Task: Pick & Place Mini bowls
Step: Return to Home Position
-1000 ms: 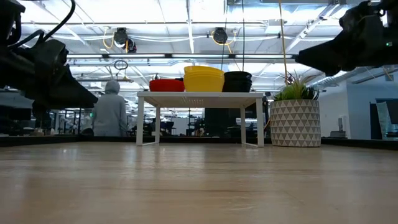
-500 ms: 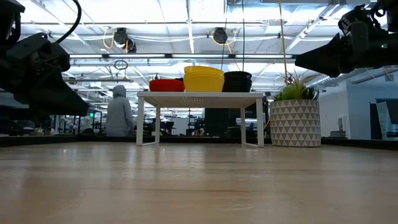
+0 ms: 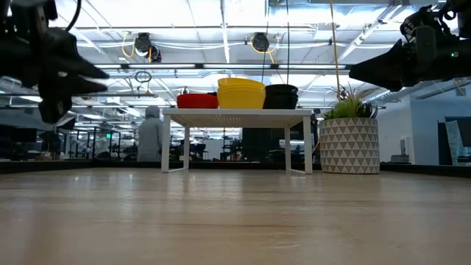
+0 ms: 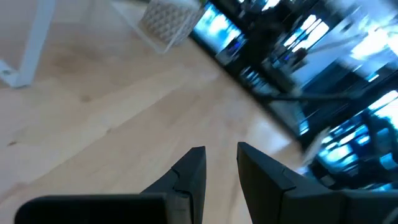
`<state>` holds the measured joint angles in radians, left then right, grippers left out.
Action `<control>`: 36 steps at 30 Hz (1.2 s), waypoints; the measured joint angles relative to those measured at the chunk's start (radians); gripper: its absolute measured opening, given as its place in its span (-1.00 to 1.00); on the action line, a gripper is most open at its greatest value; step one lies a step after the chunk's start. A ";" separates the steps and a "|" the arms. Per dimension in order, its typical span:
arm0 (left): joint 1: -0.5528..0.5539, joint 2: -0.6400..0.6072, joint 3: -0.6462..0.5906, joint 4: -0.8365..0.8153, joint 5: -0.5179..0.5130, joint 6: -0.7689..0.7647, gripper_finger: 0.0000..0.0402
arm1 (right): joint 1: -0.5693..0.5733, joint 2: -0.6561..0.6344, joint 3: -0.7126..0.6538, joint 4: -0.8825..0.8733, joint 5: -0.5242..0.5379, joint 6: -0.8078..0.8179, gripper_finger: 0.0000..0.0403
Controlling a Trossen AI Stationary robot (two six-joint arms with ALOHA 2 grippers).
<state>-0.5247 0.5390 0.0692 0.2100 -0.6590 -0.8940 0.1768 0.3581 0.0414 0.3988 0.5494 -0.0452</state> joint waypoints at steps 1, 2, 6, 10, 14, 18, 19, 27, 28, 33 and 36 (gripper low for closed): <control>0.000 -0.034 0.000 0.000 0.000 0.000 -0.54 | 0.000 0.000 0.000 0.000 0.000 0.000 -0.21; 0.001 -0.064 0.000 0.002 0.000 0.000 -0.54 | 0.000 0.000 0.000 0.000 0.000 0.000 -0.21; 0.021 -0.174 0.000 0.001 0.000 0.000 -0.54 | 0.000 0.000 0.000 0.000 0.000 0.000 -0.21; 0.089 -0.253 -0.002 0.006 -0.001 0.000 -0.54 | 0.000 0.000 0.000 0.000 0.000 0.000 -0.21; 0.190 -0.333 -0.032 0.002 -0.001 0.000 -0.54 | 0.000 0.000 0.000 0.000 0.000 0.000 -0.21; 0.285 -0.414 -0.055 -0.035 -0.003 -0.001 -0.54 | 0.000 -0.017 0.000 0.000 -0.001 0.000 -0.21; 0.307 -0.431 -0.055 -0.051 -0.003 -0.001 -0.54 | 0.000 -0.027 0.000 0.000 -0.001 0.000 -0.21; 0.460 -0.526 -0.055 -0.080 -0.003 0.000 -0.54 | 0.000 -0.160 0.000 0.000 0.000 0.000 -0.21; 0.476 -0.536 -0.055 -0.079 -0.003 0.000 -0.54 | 0.000 -0.179 0.000 0.000 -0.001 0.000 -0.21; 0.542 -0.535 -0.053 -0.075 -0.004 0.001 -0.54 | -0.001 -0.266 0.000 0.000 0.000 0.000 -0.21; 0.575 -0.535 -0.053 -0.079 -0.003 0.001 -0.54 | -0.002 -0.314 0.000 0.000 0.000 0.000 -0.21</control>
<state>0.0500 0.0044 0.0158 0.1307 -0.6624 -0.8932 0.1749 0.0441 0.0410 0.3992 0.5491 -0.0451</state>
